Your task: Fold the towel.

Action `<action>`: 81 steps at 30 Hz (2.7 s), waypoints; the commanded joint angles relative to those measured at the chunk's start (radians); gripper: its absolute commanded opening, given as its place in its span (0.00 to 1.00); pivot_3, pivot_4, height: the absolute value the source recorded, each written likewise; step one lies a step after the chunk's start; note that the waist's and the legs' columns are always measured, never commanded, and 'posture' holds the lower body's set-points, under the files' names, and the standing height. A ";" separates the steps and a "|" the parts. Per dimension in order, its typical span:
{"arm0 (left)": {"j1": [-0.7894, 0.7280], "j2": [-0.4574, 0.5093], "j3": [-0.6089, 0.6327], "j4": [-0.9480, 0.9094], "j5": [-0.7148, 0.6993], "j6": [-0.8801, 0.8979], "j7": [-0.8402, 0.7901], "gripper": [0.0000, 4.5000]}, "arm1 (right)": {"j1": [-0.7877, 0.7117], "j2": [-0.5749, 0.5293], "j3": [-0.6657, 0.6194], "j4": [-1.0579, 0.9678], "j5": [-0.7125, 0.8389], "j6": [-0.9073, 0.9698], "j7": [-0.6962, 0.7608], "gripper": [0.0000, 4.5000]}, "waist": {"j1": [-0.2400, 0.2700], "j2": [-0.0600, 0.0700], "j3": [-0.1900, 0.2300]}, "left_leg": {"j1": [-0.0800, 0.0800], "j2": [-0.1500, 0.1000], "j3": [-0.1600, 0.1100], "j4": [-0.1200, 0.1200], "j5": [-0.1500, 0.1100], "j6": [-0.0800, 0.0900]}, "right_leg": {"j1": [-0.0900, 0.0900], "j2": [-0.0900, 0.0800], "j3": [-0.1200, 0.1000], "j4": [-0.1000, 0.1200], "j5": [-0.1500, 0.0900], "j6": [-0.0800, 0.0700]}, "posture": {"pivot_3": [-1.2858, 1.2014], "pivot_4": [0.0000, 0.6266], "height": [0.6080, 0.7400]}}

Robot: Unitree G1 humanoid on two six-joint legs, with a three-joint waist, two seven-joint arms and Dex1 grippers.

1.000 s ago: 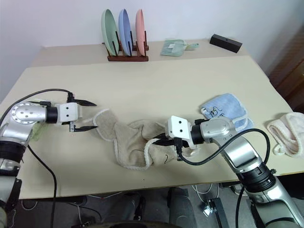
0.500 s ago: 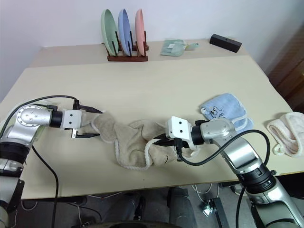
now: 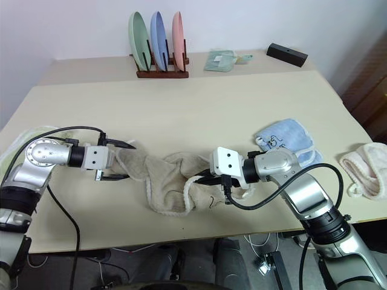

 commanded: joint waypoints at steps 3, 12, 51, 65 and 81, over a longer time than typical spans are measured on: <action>-0.049 -0.007 0.032 0.058 0.060 -0.098 0.148 0.99 | -0.008 0.003 -0.007 -0.024 0.002 -0.008 0.000 0.00 | 0.000 0.000 0.000 | 0.000 0.000 0.000 0.000 0.000 0.000 | 0.000 0.000 0.000 0.000 0.000 0.000 | 0.52 0.24 0.94; -0.050 0.005 0.049 0.102 0.054 -0.117 0.236 0.99 | -0.014 0.000 -0.006 -0.019 0.002 -0.011 0.009 0.00 | 0.000 0.000 0.000 | 0.000 0.000 0.000 0.000 0.000 0.000 | 0.000 0.000 0.000 0.000 0.000 0.000 | 0.52 0.24 0.94; -0.472 -0.008 0.210 0.296 0.067 0.246 0.664 0.01 | -0.616 -0.009 -0.171 0.756 -0.351 -0.524 -0.399 0.00 | -0.007 -0.003 0.002 | -0.006 -0.002 0.001 0.000 0.000 0.000 | -0.006 -0.001 -0.003 0.001 0.000 0.000 | 0.52 0.24 0.94; -0.026 0.215 0.315 -0.026 -0.134 0.267 0.314 0.01 | -0.295 -0.083 -0.231 0.418 -0.076 -0.369 -0.121 0.00 | -0.055 0.000 0.001 | -0.016 -0.001 0.001 -0.001 0.000 -0.001 | -0.018 -0.002 -0.002 0.004 0.001 0.000 | 0.52 0.24 0.94; 1.099 0.130 0.874 -1.045 -0.408 0.991 0.124 0.01 | 0.130 -0.337 -0.301 0.126 0.127 -0.010 0.160 0.00 | -0.017 0.003 0.006 | 0.003 0.001 0.002 0.000 -0.006 0.008 | 0.002 -0.001 0.000 -0.002 0.000 0.000 | 0.52 0.24 0.94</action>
